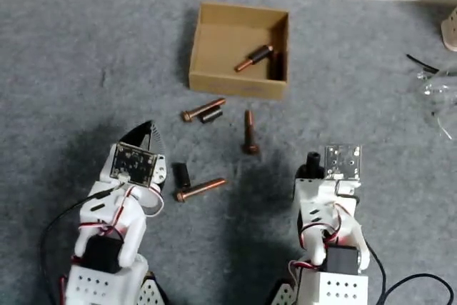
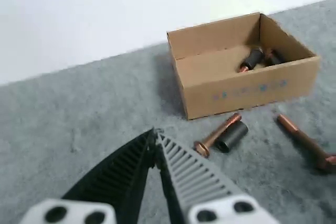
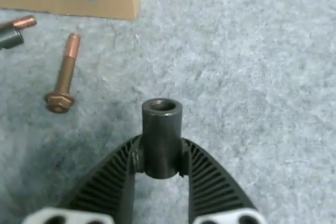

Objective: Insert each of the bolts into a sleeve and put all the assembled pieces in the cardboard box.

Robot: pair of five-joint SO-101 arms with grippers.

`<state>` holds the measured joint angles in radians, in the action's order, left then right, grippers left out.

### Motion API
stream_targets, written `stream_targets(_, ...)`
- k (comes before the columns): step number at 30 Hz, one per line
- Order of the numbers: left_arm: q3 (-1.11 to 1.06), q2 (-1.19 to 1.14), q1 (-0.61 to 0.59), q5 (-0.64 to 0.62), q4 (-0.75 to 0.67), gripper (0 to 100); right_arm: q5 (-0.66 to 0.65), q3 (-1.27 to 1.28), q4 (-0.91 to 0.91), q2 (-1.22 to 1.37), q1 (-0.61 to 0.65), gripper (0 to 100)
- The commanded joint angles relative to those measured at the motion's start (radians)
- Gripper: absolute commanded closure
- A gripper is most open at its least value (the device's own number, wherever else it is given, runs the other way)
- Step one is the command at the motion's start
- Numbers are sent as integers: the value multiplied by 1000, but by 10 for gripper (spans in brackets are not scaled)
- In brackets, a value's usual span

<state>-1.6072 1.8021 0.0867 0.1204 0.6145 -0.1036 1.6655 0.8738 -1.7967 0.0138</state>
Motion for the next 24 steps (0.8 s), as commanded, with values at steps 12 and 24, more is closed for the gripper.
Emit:
stream_targets(12,633,-993,326,285,377,989,-15,8,-42,-5,-12,995)
stream_targets(24,783,-1360,308,454,460,826,-17,15,-74,-5,-12,995)
